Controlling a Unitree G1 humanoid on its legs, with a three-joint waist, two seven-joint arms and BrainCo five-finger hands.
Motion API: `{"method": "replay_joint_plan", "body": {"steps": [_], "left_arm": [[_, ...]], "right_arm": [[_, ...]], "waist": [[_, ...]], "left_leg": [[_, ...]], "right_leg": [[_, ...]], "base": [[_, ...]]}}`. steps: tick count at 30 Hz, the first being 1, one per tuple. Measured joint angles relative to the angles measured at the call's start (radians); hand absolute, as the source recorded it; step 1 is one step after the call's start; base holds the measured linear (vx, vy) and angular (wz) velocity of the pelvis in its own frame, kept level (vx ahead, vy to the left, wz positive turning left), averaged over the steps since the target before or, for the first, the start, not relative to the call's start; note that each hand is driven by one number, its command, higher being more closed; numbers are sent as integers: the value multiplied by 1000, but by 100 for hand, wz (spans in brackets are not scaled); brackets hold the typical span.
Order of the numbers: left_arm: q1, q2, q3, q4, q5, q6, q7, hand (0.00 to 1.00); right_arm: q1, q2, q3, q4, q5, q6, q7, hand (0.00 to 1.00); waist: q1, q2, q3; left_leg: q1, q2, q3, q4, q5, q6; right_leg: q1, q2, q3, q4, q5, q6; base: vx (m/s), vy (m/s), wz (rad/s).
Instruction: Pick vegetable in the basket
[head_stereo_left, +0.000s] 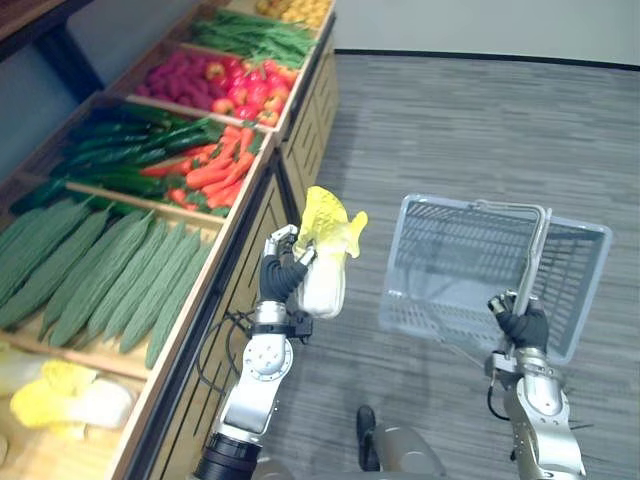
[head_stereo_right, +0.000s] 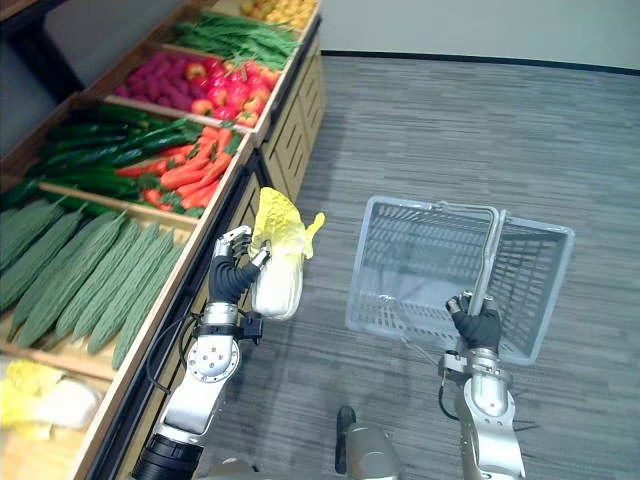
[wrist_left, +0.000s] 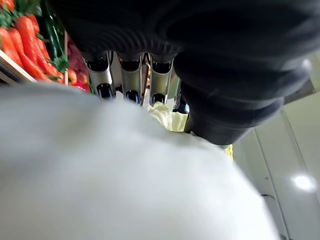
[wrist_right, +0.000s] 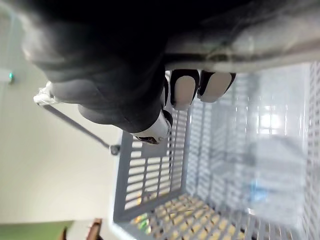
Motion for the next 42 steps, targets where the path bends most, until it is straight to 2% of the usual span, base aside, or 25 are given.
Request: {"method": "replay_joint_plan", "body": {"steps": [2, 3, 6, 8, 12, 16, 17, 22, 25, 33, 38, 42], "left_arm": [[-72, 27, -47, 50, 35, 3, -20, 100], [-87, 29, -54, 59, 44, 4, -21, 100], [-135, 42, -83, 93, 80, 9, -25, 100], [-158, 52, -90, 146, 113, 23, -42, 100], [-174, 68, -118, 203, 156, 46, -65, 100], [-242, 82, -156, 333, 202, 51, -90, 100], [-269, 87, -162, 365, 209, 58, -96, 0], [-305, 91, -163, 392, 243, 69, -109, 0], [-305, 89, -165, 401, 243, 75, -113, 0], [-284, 88, -158, 392, 239, 75, -131, 0], [-117, 60, -108, 253, 108, 69, -153, 0], [-11, 52, -60, 157, -9, 46, -167, 0]], "right_arm": [[17, 6, 59, -16, 43, 0, 41, 100], [17, 9, 69, -16, 51, 1, 50, 100], [17, 8, 123, -16, 73, 19, 79, 100], [18, 9, 165, -16, 75, 30, 99, 100], [16, 21, 227, -16, 108, 30, 123, 100], [-6, 5, 288, -16, 164, 31, 149, 100], [-17, -8, 303, -16, 185, 31, 159, 100], [-54, -23, 325, -16, 271, 34, 183, 100], [-71, -24, 332, -16, 309, 36, 183, 100], [-69, -22, 336, -18, 303, 42, 181, 100], [-15, 29, 249, -18, 204, 58, 177, 100], [-1, 64, 165, -18, 83, 60, 151, 100]], "waist": [[-3, -38, -17], [-2, -42, -20], [-4, -41, -20], [-23, -42, -20], [-27, -45, -19], [-28, -49, -17], [-29, -51, -16], [-32, -68, -6], [-37, -69, -5], [-37, -69, -5], [-28, -69, -5], [-24, -68, -5]], "left_leg": [[23, -24, 43, -75, 29, 29], [28, -32, 50, -89, 41, 31], [50, -59, 91, -140, 55, 47], [62, -73, 98, -155, 55, 48], [70, -84, 112, -174, 55, 50], [69, -87, 113, -188, 59, 57], [67, -87, 113, -196, 62, 61], [50, -88, 113, -203, 63, 62], [48, -88, 113, -206, 64, 63], [49, -93, 95, -206, 64, 64], [72, -96, 85, -209, 64, 64], [78, -99, 70, -233, 70, 68]], "right_leg": [[-19, -21, 41, -22, 13, 25], [-24, -25, 53, -24, 18, 33], [-20, -52, 91, -67, 35, 58], [-6, -67, 107, -93, 43, 69], [1, -78, 117, -121, 53, 78], [-7, -80, 117, -126, 54, 78], [-10, -80, 116, -131, 57, 77], [-29, -79, 120, -138, 61, 77], [-31, -79, 117, -138, 61, 77], [-22, -87, 104, -140, 61, 78], [11, -92, 98, -156, 60, 78], [12, -93, 76, -155, 58, 81]], "base": [[106, 156, -37], [86, 147, -34], [54, 142, -29], [41, 116, -9], [15, 62, -10], [0, 6, -1], [0, 0, 0], [-1, -5, -2], [26, 3, 2], [13, 2, 7], [-14, -4, 4], [-38, -21, 11]]}}
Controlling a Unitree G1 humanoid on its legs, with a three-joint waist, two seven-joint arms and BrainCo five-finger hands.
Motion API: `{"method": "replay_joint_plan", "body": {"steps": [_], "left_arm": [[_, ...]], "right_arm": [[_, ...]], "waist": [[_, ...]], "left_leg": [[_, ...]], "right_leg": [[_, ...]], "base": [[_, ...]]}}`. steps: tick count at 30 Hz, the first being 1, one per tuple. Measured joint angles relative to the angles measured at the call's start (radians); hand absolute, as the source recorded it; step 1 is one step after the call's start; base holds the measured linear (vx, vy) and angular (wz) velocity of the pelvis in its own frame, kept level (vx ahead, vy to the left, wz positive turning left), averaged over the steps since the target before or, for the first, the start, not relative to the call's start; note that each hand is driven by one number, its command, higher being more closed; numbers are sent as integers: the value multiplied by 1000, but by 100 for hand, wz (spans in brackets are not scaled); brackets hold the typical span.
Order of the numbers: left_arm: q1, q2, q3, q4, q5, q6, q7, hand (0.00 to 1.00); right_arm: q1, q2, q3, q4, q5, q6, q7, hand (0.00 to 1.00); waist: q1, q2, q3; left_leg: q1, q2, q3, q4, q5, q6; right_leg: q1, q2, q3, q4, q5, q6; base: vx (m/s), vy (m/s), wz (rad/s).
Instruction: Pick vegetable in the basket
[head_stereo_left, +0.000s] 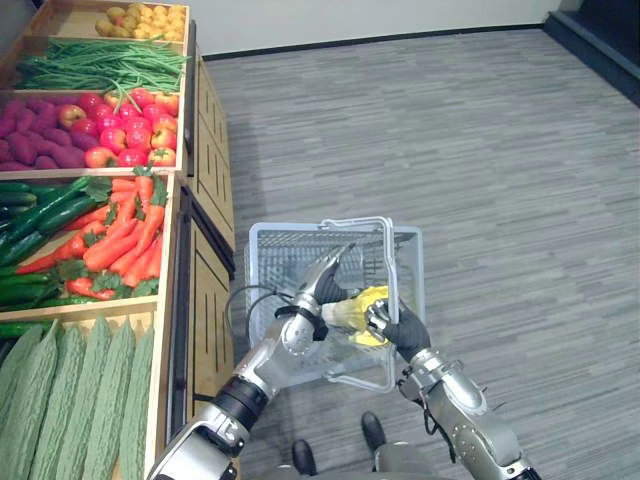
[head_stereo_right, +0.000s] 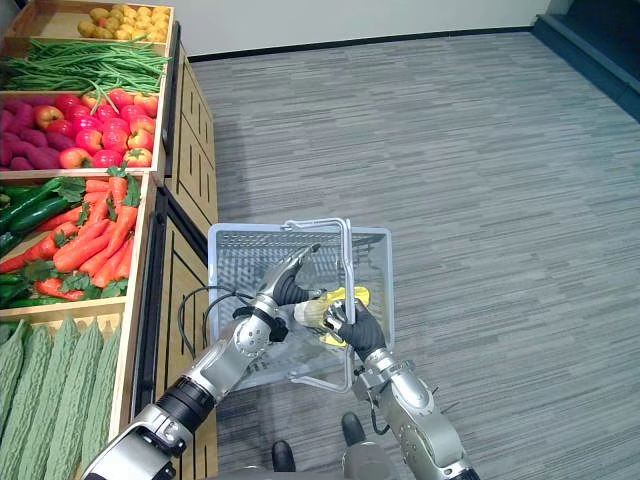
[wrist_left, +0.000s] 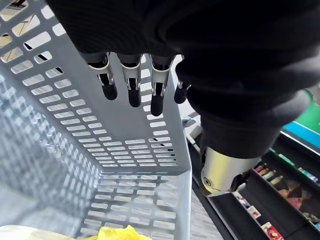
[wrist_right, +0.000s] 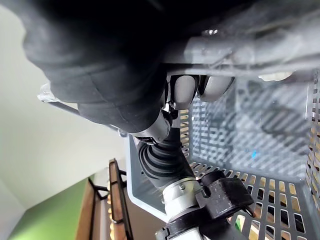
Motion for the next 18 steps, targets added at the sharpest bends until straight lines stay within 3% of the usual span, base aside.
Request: {"method": "replay_joint_plan", "body": {"steps": [4, 10, 18], "left_arm": [[93, -37, 38, -95, -107, -13, -27, 0], [252, -39, 212, -179, -279, -15, -37, 0], [395, -65, 414, -177, -282, -8, -45, 0]], "right_arm": [[8, 45, -100, 0, -102, 7, -58, 100], [70, 53, -291, 0, -161, 7, -118, 100], [171, 114, -417, 1, -187, 11, -146, 100]], "waist": [[6, 1, 0], [27, 10, -6], [56, 22, -22]], "left_leg": [[4, -2, -12, -10, 7, 2], [7, 1, -38, -10, 13, 6], [16, -2, -56, -8, 10, 4]], "right_leg": [[4, -1, -12, 1, -2, 2], [19, -3, -44, 1, -11, 10], [42, -14, -79, 2, -20, 13]], "base": [[-6, -9, 9], [29, -17, 15], [3, -10, 11]]}}
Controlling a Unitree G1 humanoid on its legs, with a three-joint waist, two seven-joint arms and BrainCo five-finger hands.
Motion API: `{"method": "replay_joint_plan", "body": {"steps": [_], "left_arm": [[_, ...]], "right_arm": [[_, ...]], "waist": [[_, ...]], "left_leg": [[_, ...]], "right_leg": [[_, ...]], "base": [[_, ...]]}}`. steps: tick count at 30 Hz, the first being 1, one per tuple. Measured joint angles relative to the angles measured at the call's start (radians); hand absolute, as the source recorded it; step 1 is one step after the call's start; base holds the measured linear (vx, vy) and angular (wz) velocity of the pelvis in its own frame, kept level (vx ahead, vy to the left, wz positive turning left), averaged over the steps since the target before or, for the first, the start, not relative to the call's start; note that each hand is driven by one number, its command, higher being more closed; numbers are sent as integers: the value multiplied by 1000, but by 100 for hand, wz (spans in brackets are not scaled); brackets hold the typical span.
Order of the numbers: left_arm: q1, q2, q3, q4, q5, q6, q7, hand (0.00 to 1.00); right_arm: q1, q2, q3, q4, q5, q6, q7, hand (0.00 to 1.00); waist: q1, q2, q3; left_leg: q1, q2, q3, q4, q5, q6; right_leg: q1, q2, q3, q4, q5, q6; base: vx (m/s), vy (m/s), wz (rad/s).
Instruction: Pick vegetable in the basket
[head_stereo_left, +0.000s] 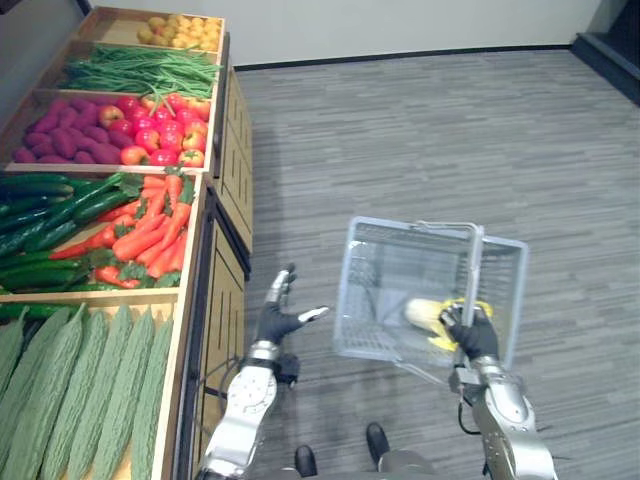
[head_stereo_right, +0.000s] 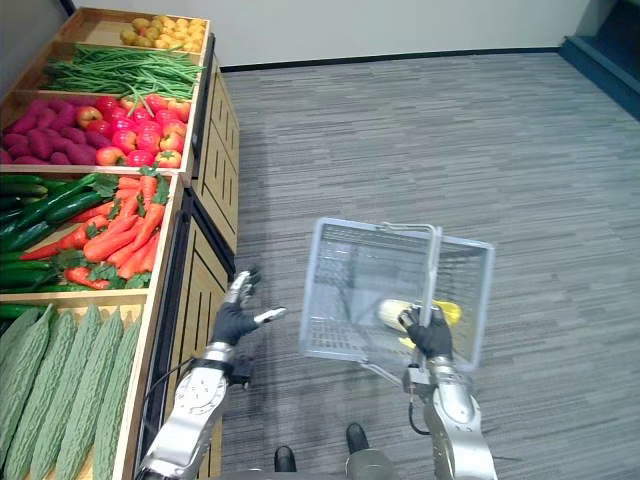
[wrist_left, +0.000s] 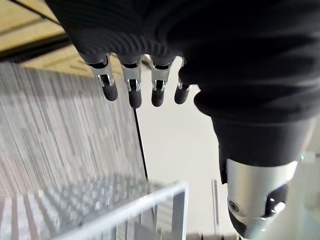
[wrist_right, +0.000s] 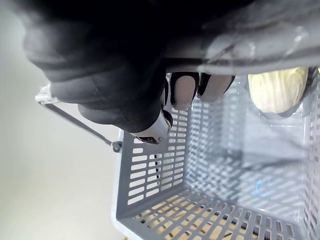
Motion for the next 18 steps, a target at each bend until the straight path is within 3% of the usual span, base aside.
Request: {"method": "replay_joint_plan", "body": {"steps": [3, 5, 6, 7, 9, 11, 12, 14, 16, 18], "left_arm": [[33, -16, 58, 0, 0, 7, 10, 0], [47, -33, 78, 0, -1, 9, 21, 0], [44, -41, 84, -3, -1, 9, 24, 0], [43, -44, 86, -5, -1, 9, 26, 0], [43, -46, 88, -16, -1, 10, 42, 0], [39, -51, 107, -23, -1, 14, 61, 0], [35, -51, 109, -23, 0, 16, 71, 0], [32, -46, 106, -23, 0, 16, 89, 0], [9, -37, 106, -21, 0, 16, 93, 0], [-39, -29, 103, -5, 2, 16, 106, 0]], "right_arm": [[9, 27, 2, 0, -6, 1, -1, 100], [15, 30, 0, 0, -13, 1, -3, 100], [15, 30, 1, -1, -20, 1, -8, 100], [14, 30, 1, -1, -21, 1, -9, 100], [14, 30, 1, -1, -33, 2, -12, 100], [7, 32, 3, 0, -53, 5, -18, 100], [6, 38, 3, 1, -60, 8, -20, 100], [7, 38, 2, 1, -62, 11, -21, 100], [-4, 37, -1, 1, -63, 10, -21, 100], [-21, 36, -18, 1, -63, 6, -22, 100]], "waist": [[8, -6, -5], [30, -13, -13], [54, -11, -16], [54, -12, -16], [54, -19, -11], [53, -15, -9], [47, -18, 0], [40, -18, 2], [31, -35, 1], [18, -49, 5]], "left_leg": [[-6, 6, 34, 32, -45, 1], [-37, 24, 83, 109, -92, -2], [-77, 41, 108, 199, -146, -3], [-89, 44, 111, 235, -169, -3], [-107, 50, 128, 318, -230, 3], [-90, 60, 132, 368, -282, 22], [-54, 65, 132, 368, -297, 37], [-12, 78, 132, 368, -328, 30], [8, 93, 124, 365, -354, 14], [34, 108, 96, 363, -375, -25]], "right_leg": [[6, -1, -1, 15, -41, -3], [-24, 1, -1, 61, -92, -4], [-63, 4, -2, 135, -140, 5], [-81, 4, -2, 172, -160, 10], [-128, -6, -17, 304, -194, 34], [-254, -6, -53, 584, -193, 47], [-310, -14, -99, 720, -207, 35], [-359, -23, -165, 731, -228, 11], [-395, -18, -205, 625, -220, 2], [-422, 1, -209, 443, -149, -33]], "base": [[-72, -24, -13], [-15, -24, -34], [12, -11, -34], [24, -1, -24], [55, 19, -10], [118, 30, -16], [240, 27, -8], [289, -2, -6], [387, -74, 16], [512, -162, 47]]}}
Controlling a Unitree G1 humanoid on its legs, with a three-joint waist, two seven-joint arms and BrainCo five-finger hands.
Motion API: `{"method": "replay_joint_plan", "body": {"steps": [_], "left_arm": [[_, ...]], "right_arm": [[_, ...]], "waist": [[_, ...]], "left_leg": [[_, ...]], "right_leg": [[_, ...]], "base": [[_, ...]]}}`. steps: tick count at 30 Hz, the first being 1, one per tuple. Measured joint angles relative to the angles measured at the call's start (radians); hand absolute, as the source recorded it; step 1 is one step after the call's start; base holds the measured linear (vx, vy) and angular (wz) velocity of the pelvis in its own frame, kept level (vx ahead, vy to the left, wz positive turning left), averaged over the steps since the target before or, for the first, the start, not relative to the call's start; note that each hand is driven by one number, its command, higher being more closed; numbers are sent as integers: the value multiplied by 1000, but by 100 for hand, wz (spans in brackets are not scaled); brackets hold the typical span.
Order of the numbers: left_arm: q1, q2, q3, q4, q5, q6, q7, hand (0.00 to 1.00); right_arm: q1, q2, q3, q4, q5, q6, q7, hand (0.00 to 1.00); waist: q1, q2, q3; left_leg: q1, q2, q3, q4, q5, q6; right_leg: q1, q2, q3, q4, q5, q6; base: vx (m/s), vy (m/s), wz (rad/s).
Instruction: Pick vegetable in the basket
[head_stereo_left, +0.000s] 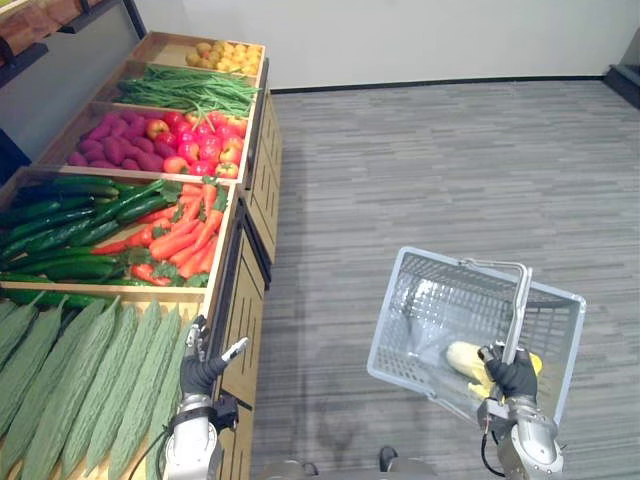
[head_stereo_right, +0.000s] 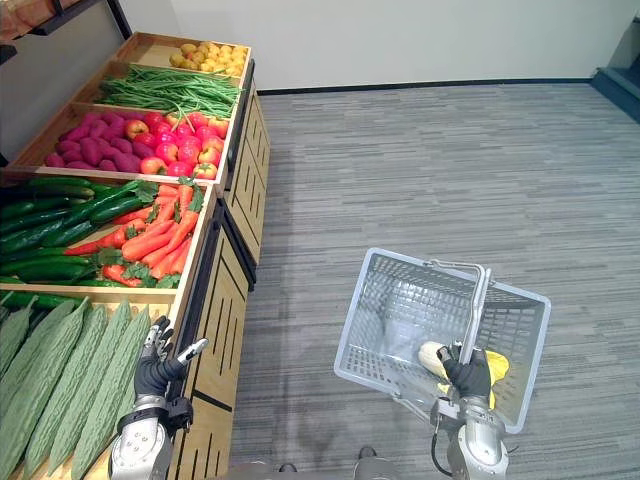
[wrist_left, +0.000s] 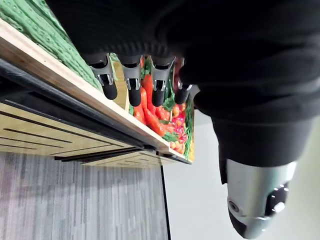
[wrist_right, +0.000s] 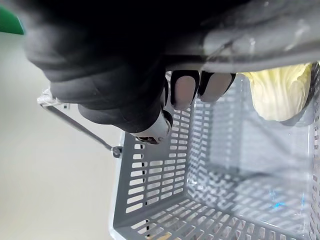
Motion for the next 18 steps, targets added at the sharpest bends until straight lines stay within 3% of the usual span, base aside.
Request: {"method": "replay_joint_plan", "body": {"steps": [1, 2, 3, 4, 5, 7, 8, 10, 12, 13, 15, 17, 18], "left_arm": [[-36, -4, 1, 34, 1, 0, 3, 0], [-53, -18, -1, 62, 2, 1, 4, 0], [-65, -23, -6, 65, 3, 4, 1, 0], [-76, -38, -13, 62, 4, 4, 1, 0], [-83, -64, -30, 58, 6, -2, 3, 0], [-66, -72, -53, 29, 7, -14, 1, 0], [-56, -74, -68, 24, 7, -13, -3, 0], [-39, -73, -77, 24, 4, -11, -4, 0], [-31, -74, -94, 22, 1, -10, -4, 0], [-34, -73, -108, 20, 0, -10, -5, 0], [-34, -74, -118, 16, 0, -10, -5, 0], [-40, -74, -136, -6, 0, -11, -5, 0], [-39, -68, -144, -19, 1, -11, -4, 0]], "right_arm": [[-1, -11, -15, 3, -1, -1, -2, 100], [-11, -31, -22, 15, -1, -1, -4, 100], [-29, -40, -21, 18, -2, 2, -6, 100], [-25, -44, -22, 14, -6, 2, -7, 100], [-3, -51, -16, 14, -13, 3, -5, 100], [29, -55, -11, 6, -14, 2, -5, 100], [27, -64, -10, 6, -14, 3, -5, 100], [25, -56, 5, 5, -12, 3, -12, 100], [25, -57, 9, 0, -10, 3, -20, 100], [35, -58, 1, -29, -2, 3, -20, 100], [54, -57, 1, -53, 1, 3, -20, 100], [97, -58, -11, -87, 3, -2, -20, 100], [110, -52, -23, -84, 3, -1, -23, 100]], "waist": [[-10, 3, -1], [-18, 41, 6], [-18, 51, 11], [-25, 50, 12], [-37, 44, 19], [-45, 64, 6], [-34, 101, 3], [-5, 101, 5], [15, 82, 5], [32, 72, 10], [36, 65, 11], [27, 70, 6], [26, 70, 0]], "left_leg": [[27, 18, -34, -6, -16, -30], [39, 40, -61, -16, -21, -39], [55, 48, -104, -44, 43, -66], [81, 30, -139, -51, 94, -64], [100, 26, -163, -17, 141, -71], [12, 63, -182, 248, 157, -75], [-88, 124, -179, 471, 254, -67], [-210, 192, -116, 696, 273, -66], [-280, 196, -44, 721, 256, -43], [-328, 200, 40, 676, 242, -33], [-348, 201, 129, 588, 241, -32], [-356, 184, 312, 393, 254, -14], [-343, 160, 412, 292, 256, 93]], "right_leg": [[25, 29, 24, -73, 161, -12], [54, 52, 2, -73, 151, -28], [42, 40, -10, -6, 99, -44], [23, 11, -12, 93, 60, -50], [3, -3, -32, 203, -1, -27], [113, 0, -63, 106, -77, -48], [167, 31, -97, 81, -109, -57], [278, 49, -119, 15, -130, -82], [367, 38, -131, -59, -129, -88], [438, 24, -156, -119, -129, -87], [502, 14, -193, -165, -131, -82], [575, 16, -269, -180, -155, -40], [593, 24, -282, -150, -178, -8]], "base": [[429, -147, 47], [520, -136, 53], [492, -154, 49], [573, -213, 82], [527, -290, 107], [412, -243, 88], [450, -212, 34], [506, -210, 23], [408, -128, 32], [460, -95, 41], [389, -49, 65], [351, -16, 119], [317, 10, 114]]}}
